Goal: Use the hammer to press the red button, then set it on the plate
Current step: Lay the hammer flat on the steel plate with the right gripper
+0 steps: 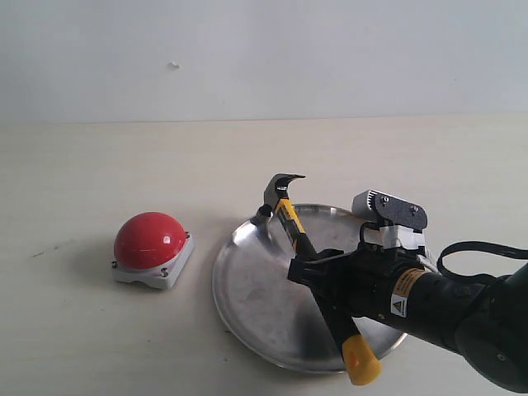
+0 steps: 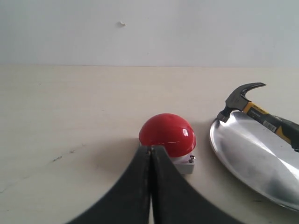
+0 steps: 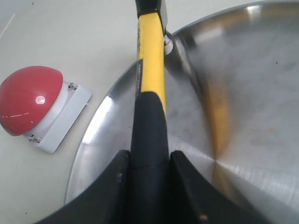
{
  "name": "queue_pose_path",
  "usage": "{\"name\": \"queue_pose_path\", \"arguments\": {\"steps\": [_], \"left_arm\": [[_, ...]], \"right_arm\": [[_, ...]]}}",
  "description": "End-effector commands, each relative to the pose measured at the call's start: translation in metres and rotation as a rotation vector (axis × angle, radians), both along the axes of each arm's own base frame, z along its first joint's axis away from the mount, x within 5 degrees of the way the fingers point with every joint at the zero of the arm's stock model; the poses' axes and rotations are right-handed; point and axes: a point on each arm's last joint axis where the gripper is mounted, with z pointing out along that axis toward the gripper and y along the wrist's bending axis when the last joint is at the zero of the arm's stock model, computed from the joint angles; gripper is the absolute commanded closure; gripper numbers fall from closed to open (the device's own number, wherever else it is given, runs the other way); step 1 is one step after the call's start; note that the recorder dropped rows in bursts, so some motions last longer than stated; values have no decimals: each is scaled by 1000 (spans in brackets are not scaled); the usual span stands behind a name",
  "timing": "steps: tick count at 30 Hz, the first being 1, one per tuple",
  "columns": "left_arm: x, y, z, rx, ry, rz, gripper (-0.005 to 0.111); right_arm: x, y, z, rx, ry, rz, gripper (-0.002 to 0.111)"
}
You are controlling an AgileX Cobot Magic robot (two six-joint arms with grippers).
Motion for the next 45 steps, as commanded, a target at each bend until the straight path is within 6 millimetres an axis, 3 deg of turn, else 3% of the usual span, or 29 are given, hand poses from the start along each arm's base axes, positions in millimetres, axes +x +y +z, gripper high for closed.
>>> {"name": "queue_pose_path", "arguments": {"steps": [1,17,24,31,45], "left_arm": [[0,0,0,-7,-7,0,107],[0,0,0,-7,-7,0,107],[0,0,0,-7,-7,0,107],[0,0,0,-7,-7,0,107],[0,0,0,-7,-7,0,107]], "right_arm": [[5,2,9,30,-68,-9,108],[4,-1,4,-20,-34,-15,106],[2,-1,1,-75,-34,26,87],[3,-4,-1,-120,-30,6,56],[5,-9,8,-146,-66,-36,54]]}}
